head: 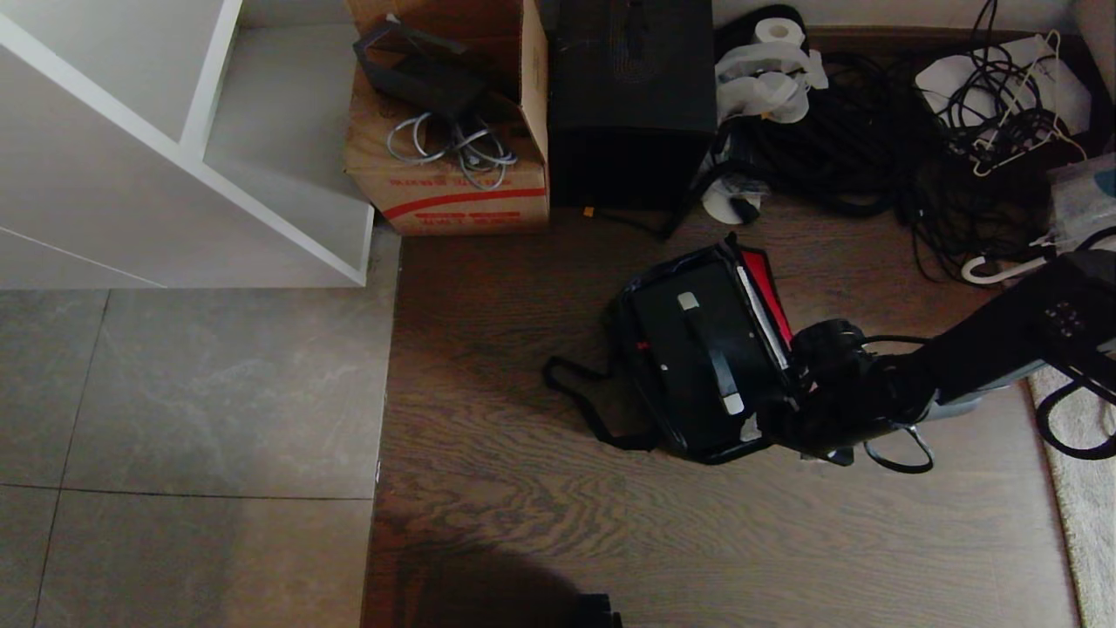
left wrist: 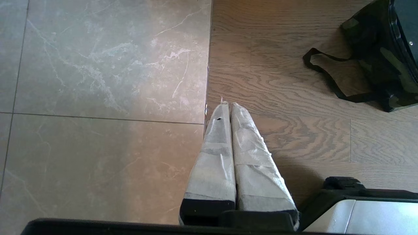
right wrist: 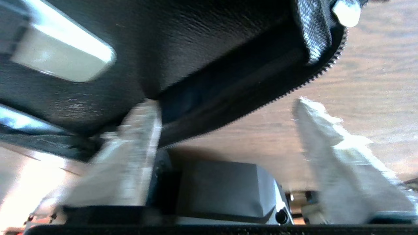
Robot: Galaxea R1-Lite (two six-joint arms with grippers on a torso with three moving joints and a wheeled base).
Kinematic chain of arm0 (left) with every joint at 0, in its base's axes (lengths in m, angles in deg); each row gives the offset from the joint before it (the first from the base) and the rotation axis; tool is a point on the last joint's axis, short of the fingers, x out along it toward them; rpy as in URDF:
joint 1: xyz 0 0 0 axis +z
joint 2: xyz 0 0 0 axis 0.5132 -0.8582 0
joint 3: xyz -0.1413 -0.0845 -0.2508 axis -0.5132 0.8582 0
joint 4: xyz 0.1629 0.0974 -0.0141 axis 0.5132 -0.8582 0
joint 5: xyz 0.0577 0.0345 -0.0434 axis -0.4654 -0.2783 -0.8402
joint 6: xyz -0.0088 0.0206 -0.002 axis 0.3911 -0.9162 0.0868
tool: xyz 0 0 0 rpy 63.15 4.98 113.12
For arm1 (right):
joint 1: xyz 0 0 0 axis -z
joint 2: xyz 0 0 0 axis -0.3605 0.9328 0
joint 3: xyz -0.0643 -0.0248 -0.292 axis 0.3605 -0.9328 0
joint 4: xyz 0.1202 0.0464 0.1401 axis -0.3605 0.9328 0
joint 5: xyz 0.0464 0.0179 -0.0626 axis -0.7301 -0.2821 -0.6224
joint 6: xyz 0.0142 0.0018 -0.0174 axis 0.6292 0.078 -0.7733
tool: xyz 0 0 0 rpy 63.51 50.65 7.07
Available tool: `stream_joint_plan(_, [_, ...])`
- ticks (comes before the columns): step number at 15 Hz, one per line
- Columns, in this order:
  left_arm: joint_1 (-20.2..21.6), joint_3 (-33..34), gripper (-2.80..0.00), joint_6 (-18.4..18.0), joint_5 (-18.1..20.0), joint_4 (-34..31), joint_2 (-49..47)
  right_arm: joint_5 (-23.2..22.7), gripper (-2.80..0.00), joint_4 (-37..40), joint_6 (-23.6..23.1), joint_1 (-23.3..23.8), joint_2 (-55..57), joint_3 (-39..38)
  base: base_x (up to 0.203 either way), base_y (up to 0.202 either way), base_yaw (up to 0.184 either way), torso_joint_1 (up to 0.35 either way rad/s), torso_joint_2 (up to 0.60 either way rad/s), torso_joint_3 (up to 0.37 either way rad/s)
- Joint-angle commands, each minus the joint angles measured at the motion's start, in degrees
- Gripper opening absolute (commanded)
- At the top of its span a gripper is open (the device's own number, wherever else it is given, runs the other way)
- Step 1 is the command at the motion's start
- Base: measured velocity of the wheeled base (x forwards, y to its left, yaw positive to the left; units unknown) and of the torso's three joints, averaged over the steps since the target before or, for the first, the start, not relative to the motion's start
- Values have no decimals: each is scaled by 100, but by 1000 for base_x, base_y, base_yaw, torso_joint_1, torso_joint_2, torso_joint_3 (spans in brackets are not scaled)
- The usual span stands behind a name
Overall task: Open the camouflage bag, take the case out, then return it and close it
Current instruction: Close the top of the storage box
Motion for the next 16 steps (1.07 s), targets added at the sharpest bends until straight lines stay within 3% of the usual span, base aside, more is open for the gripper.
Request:
stream_joint_plan(1, [0,2,-280,0,-2,-1,0,13,-280,-72,27,-10,55,2,0,0,0,0,0,0])
stream_joint_plan(11, [0,2,-280,0,-2,-1,0,135,-280,-291,2,-133,35,-16,0,0,0,0,0,0])
stream_joint_plan(16, [0,2,-280,0,-2,-1,0,150,-280,-203,-18,-118,-584,-76,0,0,0,0,0,0])
